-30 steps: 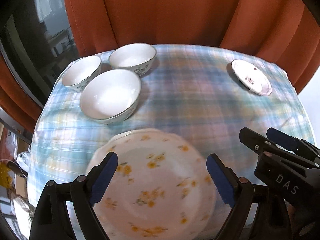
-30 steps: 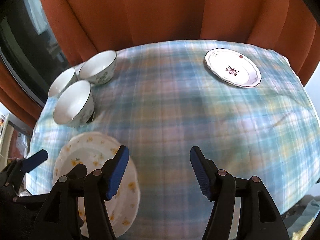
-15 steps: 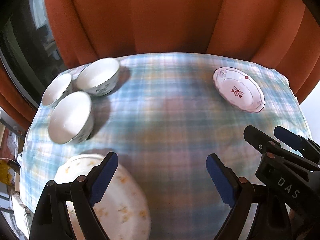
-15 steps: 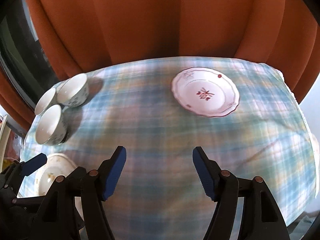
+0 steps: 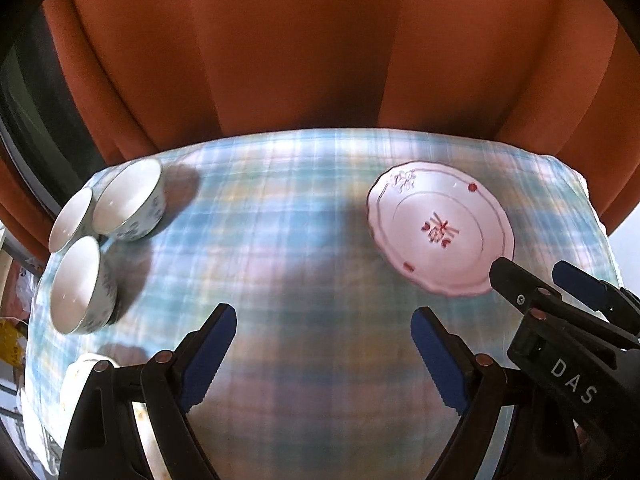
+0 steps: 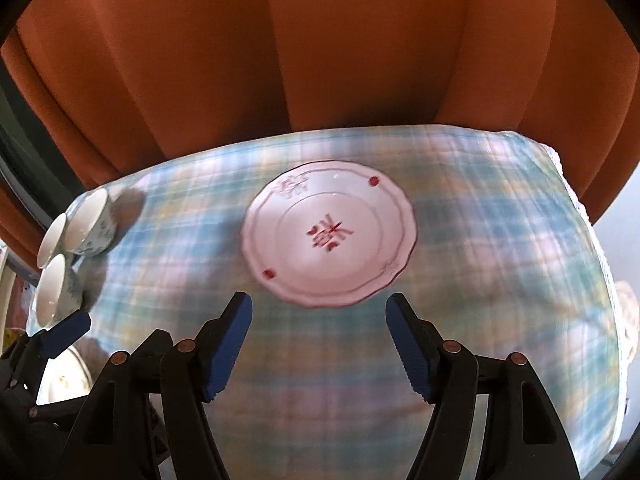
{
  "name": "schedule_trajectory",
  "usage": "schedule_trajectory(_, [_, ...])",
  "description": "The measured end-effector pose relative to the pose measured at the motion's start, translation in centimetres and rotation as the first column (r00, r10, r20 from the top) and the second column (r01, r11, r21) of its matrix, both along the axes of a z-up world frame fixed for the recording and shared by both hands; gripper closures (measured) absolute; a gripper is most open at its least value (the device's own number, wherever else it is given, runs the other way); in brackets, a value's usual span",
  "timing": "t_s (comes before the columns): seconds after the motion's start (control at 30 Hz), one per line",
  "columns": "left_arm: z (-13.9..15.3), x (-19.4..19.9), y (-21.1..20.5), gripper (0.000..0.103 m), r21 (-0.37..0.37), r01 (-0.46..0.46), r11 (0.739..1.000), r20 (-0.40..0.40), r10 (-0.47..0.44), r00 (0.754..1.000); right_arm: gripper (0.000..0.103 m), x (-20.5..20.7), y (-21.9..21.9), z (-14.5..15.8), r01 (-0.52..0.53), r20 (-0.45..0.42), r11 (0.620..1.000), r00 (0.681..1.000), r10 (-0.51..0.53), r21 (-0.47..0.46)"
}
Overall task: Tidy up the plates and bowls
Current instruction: 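Move both tools to the small red-rimmed plate and grasp its rim, then lift the small red-rimmed plate with both tools and carry it over the plate stack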
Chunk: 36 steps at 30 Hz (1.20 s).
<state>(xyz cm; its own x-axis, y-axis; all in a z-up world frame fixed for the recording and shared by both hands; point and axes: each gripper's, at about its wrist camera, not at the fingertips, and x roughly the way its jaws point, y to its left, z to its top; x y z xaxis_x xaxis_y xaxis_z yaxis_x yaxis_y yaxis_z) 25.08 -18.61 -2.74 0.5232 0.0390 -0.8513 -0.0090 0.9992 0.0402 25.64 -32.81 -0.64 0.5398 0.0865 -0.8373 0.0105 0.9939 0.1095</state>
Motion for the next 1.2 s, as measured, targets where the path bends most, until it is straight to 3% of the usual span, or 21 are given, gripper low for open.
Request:
schedule_trajectory(0.27, [-1.9,4.3,-2.4,0.013,0.017,-0.024,1.0,0.002,0.024,1.0,0.026,4.5,-2.8,-2.0,0.01,0.003,1.0,1.0,-0.01,-0.001])
schedule_trajectory(0.6, [-6.2,9.5,-4.2,0.013,-0.006,-0.03,1.0,-0.056,0.029,0.998,0.023,9.2,-5.2,-6.0,0.053,-0.037,0.998,0.998,-0.052,0.017])
schedule_trajectory(0.7, [-7.5,10.5,-4.4,0.023,-0.024,-0.043,0.999,-0.089,0.04,0.995,0.023,10.2,-5.2,-7.3,0.045,-0.058,0.999,0.997,-0.044,0.011])
schedule_trajectory(0.93, [-8.9,11.6,-4.4,0.032,-0.061,-0.037,0.997,-0.104,0.031,0.994,0.024,11.7,-5.1,-9.0,0.034,-0.072,0.999,0.997,-0.032,0.032])
schedule_trajectory(1.07, [-8.8,11.5,-4.9,0.052,-0.083,0.004,0.997,-0.101,-0.012,0.995,0.028,11.9,-5.2,-9.2,0.047,-0.066,0.997,0.997,-0.043,0.058])
schedule_trajectory(1.2, [-8.7,11.2,-5.1,0.052,-0.075,0.023,0.997,-0.105,-0.031,0.994,0.035,11.9,-5.1,-9.2,0.064,-0.077,0.997,0.995,-0.062,0.031])
